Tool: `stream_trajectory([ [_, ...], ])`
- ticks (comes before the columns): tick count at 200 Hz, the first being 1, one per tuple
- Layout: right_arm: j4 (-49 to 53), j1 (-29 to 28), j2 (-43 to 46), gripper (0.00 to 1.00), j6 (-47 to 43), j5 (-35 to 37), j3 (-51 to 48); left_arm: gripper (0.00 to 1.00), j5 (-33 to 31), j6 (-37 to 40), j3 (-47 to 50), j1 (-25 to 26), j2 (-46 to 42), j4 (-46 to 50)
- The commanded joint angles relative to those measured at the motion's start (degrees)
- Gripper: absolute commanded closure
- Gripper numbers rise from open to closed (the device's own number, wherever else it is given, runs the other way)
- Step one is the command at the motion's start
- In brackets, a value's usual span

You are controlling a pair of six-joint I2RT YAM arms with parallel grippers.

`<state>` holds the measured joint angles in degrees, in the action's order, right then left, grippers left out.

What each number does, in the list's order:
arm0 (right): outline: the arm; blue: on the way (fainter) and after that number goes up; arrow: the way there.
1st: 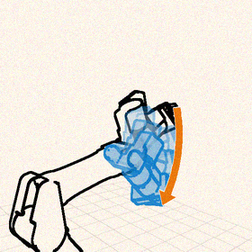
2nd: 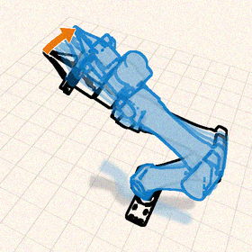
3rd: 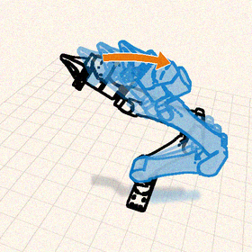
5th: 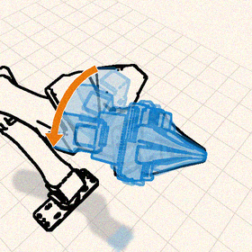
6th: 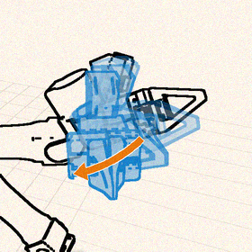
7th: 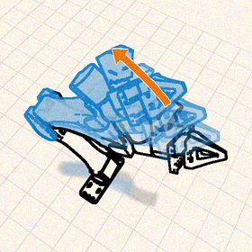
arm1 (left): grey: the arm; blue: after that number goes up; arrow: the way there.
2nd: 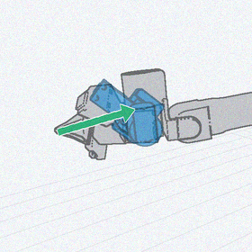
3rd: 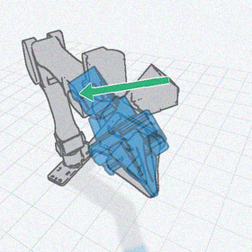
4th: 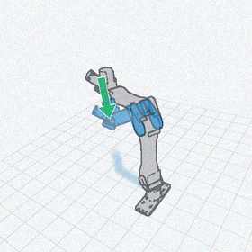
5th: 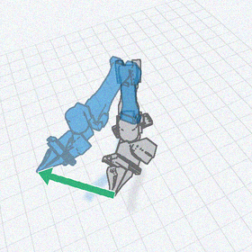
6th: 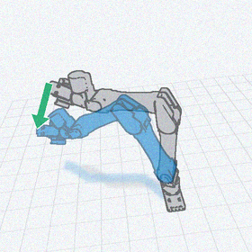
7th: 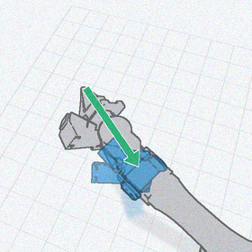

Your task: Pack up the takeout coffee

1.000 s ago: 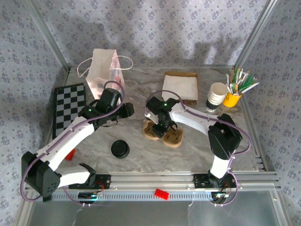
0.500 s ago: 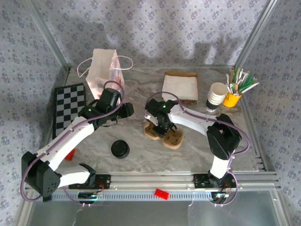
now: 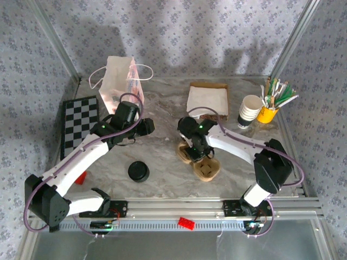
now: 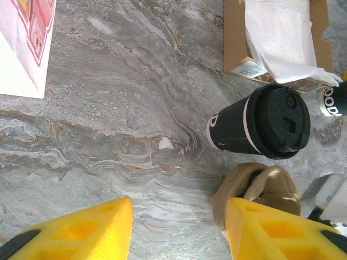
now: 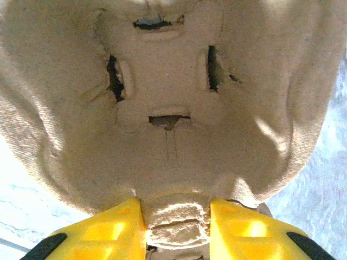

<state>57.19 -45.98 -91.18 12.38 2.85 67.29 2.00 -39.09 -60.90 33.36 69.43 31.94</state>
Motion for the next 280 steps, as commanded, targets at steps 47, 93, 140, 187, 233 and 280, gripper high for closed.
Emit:
stream_trajectory([
  [47,6.2,5.4,5.9,0.7,11.2,2.5,-4.9,0.51,1.1,-0.3,0.3,-0.3,-0.4,-0.2],
  [93,3.5,5.6,5.8,0.62,11.5,0.3,-6.5,0.51,1.1,-0.2,0.2,-0.3,-0.3,-0.2],
  [140,2.7,5.6,6.4,0.55,9.2,2.2,-7.5,0.51,0.6,0.0,-0.1,-0.2,-0.8,0.1],
  [187,2.0,5.0,7.1,0.63,7.9,2.4,-8.0,0.51,1.1,0.1,-0.6,-0.2,-0.5,0.2],
  [233,0.2,5.4,7.9,0.55,7.3,2.7,-8.0,0.51,1.0,0.2,-0.9,-0.3,-0.7,0.4],
  [280,-2.0,5.0,6.9,0.58,7.2,2.2,-8.6,0.51,1.1,0.2,-0.9,-0.3,-0.3,0.2],
])
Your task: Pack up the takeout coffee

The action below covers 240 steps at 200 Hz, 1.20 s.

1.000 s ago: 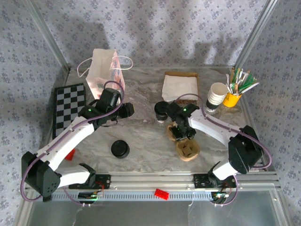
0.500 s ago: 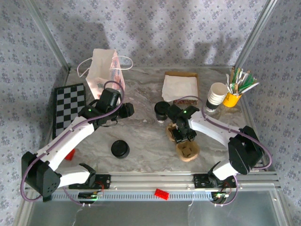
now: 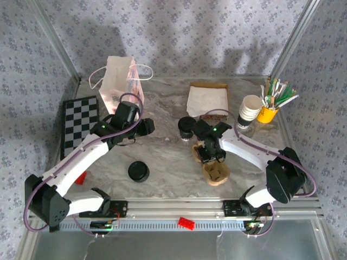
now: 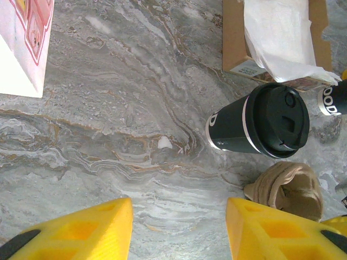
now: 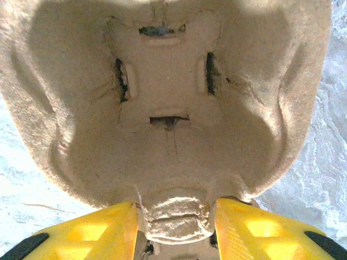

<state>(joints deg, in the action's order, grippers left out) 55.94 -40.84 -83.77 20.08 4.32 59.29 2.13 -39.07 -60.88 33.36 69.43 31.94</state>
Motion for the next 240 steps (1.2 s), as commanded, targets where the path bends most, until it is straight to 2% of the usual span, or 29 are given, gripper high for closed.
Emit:
stream_trajectory([
  [1,-0.7,-0.1,-0.5,0.58,-0.5,0.8,-0.7,0.51,1.0,0.2,-1.0,-0.3,-0.3,0.2],
  [36,-0.4,-0.3,-0.9,0.59,-0.7,1.0,-1.4,0.51,1.1,0.2,-1.1,-0.2,-0.1,0.2],
  [65,0.7,-0.3,-0.7,0.54,-0.5,2.0,-1.5,0.51,1.5,0.2,-1.2,-0.3,0.2,0.0],
  [143,0.3,-0.4,0.1,0.69,-0.1,0.5,-1.2,0.51,1.6,0.2,-1.8,-0.3,0.4,0.2],
  [167,1.7,-0.1,1.6,0.69,-0.1,-0.7,0.0,0.51,2.0,0.2,-2.3,-0.2,0.3,0.6],
  [202,3.6,1.7,4.0,0.71,0.2,-1.9,1.6,0.51,2.5,1.8,-4.9,-0.3,-0.8,3.4],
  [240,5.6,3.8,7.0,0.71,0.7,-4.0,3.1,0.5,2.1,6.2,-10.6,-1.0,-2.4,11.1],
])
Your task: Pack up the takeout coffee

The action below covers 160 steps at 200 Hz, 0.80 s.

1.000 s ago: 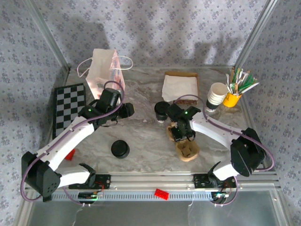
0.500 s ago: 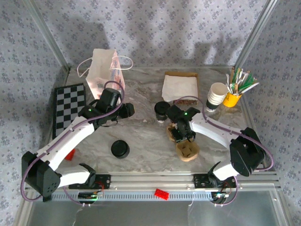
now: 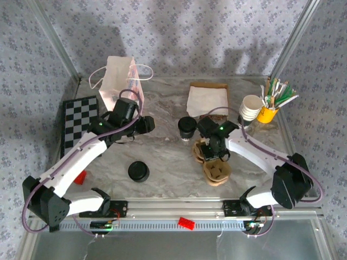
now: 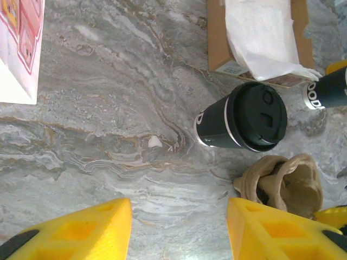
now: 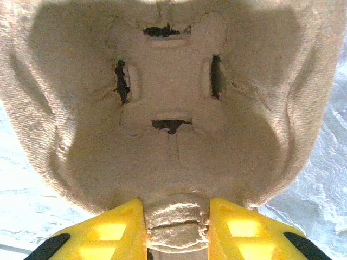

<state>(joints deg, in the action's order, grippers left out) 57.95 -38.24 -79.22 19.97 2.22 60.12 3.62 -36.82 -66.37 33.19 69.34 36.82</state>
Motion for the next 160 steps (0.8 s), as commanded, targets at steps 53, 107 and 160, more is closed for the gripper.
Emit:
stream_trajectory([
  [53,9.4,5.1,3.8,0.71,2.5,-3.8,7.2,0.48,-2.3,12.5,-19.0,-5.9,-2.6,19.6],
  [107,14.1,6.2,2.6,0.71,6.8,-2.1,15.0,0.45,-4.1,19.2,-31.0,-19.8,2.3,26.0],
  [160,14.1,6.8,0.1,0.71,9.3,-3.2,18.9,0.44,-1.2,23.1,-39.9,-28.5,12.9,24.0],
])
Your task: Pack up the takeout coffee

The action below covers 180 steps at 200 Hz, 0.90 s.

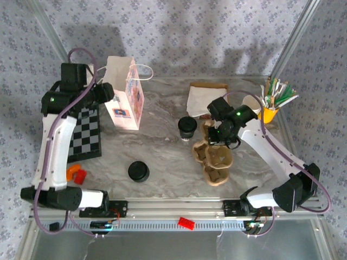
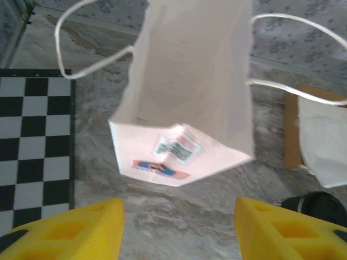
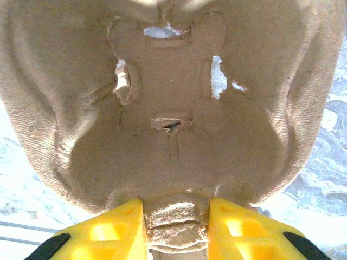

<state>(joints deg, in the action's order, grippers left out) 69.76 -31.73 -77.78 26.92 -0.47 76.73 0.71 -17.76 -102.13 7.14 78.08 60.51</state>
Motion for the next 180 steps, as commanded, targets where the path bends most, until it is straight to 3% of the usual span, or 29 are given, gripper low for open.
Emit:
stream_trajectory([
  [1,2.3,0.3,-1.4,0.71,2.3,-0.6,2.4,0.44,1.7,4.0,-4.2,-2.6,4.4,0.2],
  [47,1.8,0.2,-2.5,0.71,2.3,-0.3,4.1,0.44,3.7,7.8,-16.8,-5.6,16.6,0.8],
  [100,2.4,0.2,-3.7,0.71,1.8,-0.6,6.1,0.51,3.7,8.7,-32.2,-6.4,30.8,11.0],
  [130,2.2,0.1,-3.8,0.71,1.8,-0.1,6.8,0.6,3.9,9.2,-38.4,-6.4,36.2,14.9],
  [180,2.5,-0.1,-3.5,0.71,1.5,0.7,6.7,0.88,5.5,9.4,-44.7,-6.4,40.6,20.1],
])
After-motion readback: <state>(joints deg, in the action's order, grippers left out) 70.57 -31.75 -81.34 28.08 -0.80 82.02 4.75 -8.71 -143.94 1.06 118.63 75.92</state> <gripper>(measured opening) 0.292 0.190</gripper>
